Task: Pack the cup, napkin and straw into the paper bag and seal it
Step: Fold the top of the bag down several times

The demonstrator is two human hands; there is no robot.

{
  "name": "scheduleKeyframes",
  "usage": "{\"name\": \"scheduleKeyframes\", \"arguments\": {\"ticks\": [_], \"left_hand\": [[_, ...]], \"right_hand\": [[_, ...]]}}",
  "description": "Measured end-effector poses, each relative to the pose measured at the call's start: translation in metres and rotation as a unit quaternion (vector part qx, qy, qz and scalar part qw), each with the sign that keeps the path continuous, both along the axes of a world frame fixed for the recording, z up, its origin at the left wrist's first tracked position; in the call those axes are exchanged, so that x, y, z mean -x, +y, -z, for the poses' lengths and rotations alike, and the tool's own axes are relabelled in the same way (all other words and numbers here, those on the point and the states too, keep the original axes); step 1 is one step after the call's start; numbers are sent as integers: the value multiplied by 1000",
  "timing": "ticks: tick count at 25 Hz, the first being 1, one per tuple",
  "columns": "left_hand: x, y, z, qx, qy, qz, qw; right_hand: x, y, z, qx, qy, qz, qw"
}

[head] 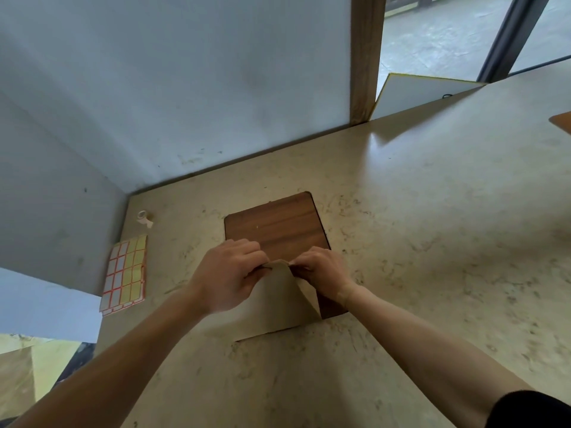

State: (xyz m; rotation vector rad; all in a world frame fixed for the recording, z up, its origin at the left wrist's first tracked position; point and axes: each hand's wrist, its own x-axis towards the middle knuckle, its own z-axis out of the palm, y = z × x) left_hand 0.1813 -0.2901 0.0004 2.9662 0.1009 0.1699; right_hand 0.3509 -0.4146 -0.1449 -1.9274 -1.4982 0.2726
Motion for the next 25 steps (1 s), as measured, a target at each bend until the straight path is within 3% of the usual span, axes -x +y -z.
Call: {"name": "scheduleKeyframes", "arguments": {"ticks": [3,12,16,18,22,25], "left_hand": [[1,3,2,9,15,16,1000],[2,7,0,11,2,17,1000],[-7,10,0,-6,7,-16,1000],[-20,7,2,-19,9,-25,999],[-44,3,5,-40,16,-28,999],[-43,2,9,-36,18,-19,999]], "right_hand": [[-15,-5,19,74,22,5,997],[-33,-16,47,208,-38,63,975],[-31,-15,11,65,83,98,990],[-23,-20,-10,5,141,62,988],[-5,-22,-37,-47,288,35,956],[1,-23,-32,-33,297,50,953]]}}
